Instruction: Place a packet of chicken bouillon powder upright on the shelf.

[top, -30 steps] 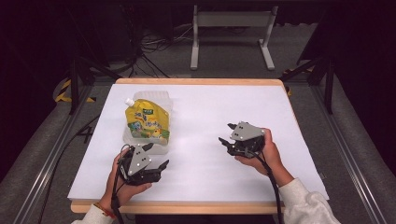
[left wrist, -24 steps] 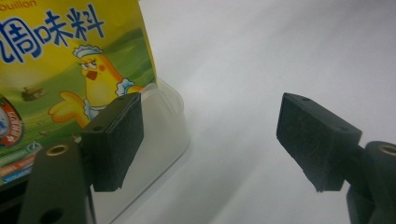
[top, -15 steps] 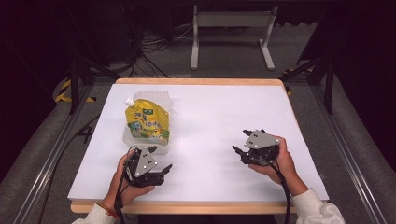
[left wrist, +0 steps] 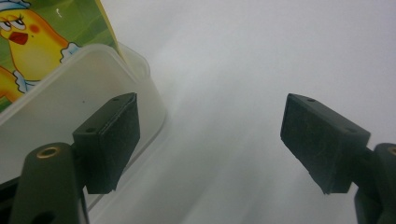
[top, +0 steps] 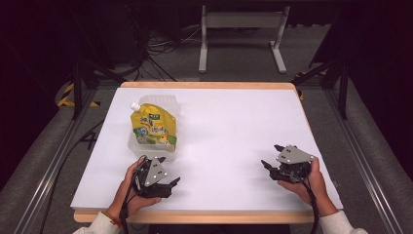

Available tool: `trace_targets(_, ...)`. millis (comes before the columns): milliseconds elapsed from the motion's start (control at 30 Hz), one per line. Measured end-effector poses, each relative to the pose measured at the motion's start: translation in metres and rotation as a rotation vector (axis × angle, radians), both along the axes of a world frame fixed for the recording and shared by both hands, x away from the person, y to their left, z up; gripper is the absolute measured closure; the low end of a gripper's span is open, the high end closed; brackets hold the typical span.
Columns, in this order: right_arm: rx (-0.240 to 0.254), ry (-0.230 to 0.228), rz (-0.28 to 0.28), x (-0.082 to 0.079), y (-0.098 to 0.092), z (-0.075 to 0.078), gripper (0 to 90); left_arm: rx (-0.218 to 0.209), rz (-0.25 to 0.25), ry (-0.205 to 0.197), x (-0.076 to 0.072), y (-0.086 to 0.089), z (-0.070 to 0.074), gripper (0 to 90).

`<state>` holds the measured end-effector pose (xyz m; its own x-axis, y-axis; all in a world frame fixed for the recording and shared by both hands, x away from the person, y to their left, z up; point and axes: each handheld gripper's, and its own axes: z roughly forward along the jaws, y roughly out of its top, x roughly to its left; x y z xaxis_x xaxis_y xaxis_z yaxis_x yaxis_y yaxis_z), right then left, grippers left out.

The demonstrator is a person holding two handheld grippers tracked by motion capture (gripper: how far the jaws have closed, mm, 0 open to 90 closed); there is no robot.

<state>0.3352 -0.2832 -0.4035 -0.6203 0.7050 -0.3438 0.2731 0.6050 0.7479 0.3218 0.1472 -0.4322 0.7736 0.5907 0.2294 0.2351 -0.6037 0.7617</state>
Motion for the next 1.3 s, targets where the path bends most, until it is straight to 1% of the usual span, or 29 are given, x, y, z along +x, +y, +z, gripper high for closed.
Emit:
trace_targets(33, 0.000, 0.000, 0.000, 0.000, 0.000, 0.000, 32.5, 0.000, 0.000, 0.000, 0.000, 0.000, 0.000, 20.2)
trace_targets(100, 0.013, 0.001, -0.029, -0.005, -0.015, -0.006, 30.8, 0.005, -0.006, 0.005, 0.001, -0.001, -0.001, 20.1)
trace_targets(133, 0.013, 0.001, -0.029, -0.005, -0.015, -0.006, 30.8, 0.005, -0.006, 0.005, 0.001, -0.001, -0.001, 20.0)
trace_targets(167, 0.027, 0.005, -0.043, -0.008, -0.022, -0.008, 29.5, 0.009, -0.011, 0.012, 0.001, -0.001, -0.002, 19.9)
trace_targets(233, 0.032, 0.006, -0.051, -0.009, -0.025, -0.009, 29.1, 0.007, -0.011, 0.016, 0.001, -0.002, -0.003, 19.7)
trace_targets(400, 0.048, 0.015, -0.087, -0.017, -0.043, -0.017, 26.0, 0.016, -0.016, 0.025, 0.003, -0.001, -0.005, 19.6)
trace_targets(500, 0.057, 0.008, -0.104, -0.022, -0.051, -0.019, 25.3, 0.013, -0.014, 0.029, 0.003, -0.001, -0.006, 19.4)
trace_targets(567, 0.087, 0.019, -0.116, -0.025, -0.058, -0.021, 23.4, 0.024, -0.022, 0.032, 0.004, 0.000, -0.007, 19.2)
trace_targets(600, 0.094, 0.025, -0.127, -0.027, -0.062, -0.023, 22.5, 0.022, -0.018, 0.040, 0.003, 0.000, -0.008, 19.1)
trace_targets(700, 0.095, 0.031, -0.155, -0.031, -0.071, -0.028, 20.6, 0.020, -0.020, 0.041, 0.003, 0.001, -0.008, 18.8)
trace_targets(767, 0.106, 0.039, -0.168, -0.034, -0.076, -0.031, 19.8, 0.019, -0.020, 0.045, 0.004, 0.003, -0.008, 18.6)
trace_targets(833, 0.115, 0.041, -0.184, -0.037, -0.080, -0.033, 19.5, 0.013, -0.021, 0.051, 0.004, 0.004, -0.009, 18.5)
trace_targets(967, 0.159, 0.046, -0.209, -0.046, -0.089, -0.036, 19.0, 0.018, -0.028, 0.052, 0.004, 0.003, -0.010, 18.2)
trace_targets(1033, 0.163, 0.051, -0.217, -0.048, -0.090, -0.036, 18.7, 0.020, -0.029, 0.050, 0.004, 0.002, -0.010, 18.1)
trace_targets(1067, 0.169, 0.047, -0.227, -0.050, -0.092, -0.036, 18.7, 0.017, -0.031, 0.050, 0.005, 0.001, -0.010, 18.0)
trace_targets(1133, 0.179, 0.040, -0.230, -0.053, -0.095, -0.035, 18.5, 0.011, -0.035, 0.055, 0.005, 0.000, -0.010, 17.9)
trace_targets(1233, 0.196, 0.029, -0.238, -0.055, -0.097, -0.034, 18.5, 0.022, -0.036, 0.056, 0.005, -0.001, -0.012, 17.7)
trace_targets(1300, 0.197, 0.027, -0.244, -0.055, -0.098, -0.033, 18.4, 0.023, -0.040, 0.058, 0.005, 0.000, -0.013, 17.6)
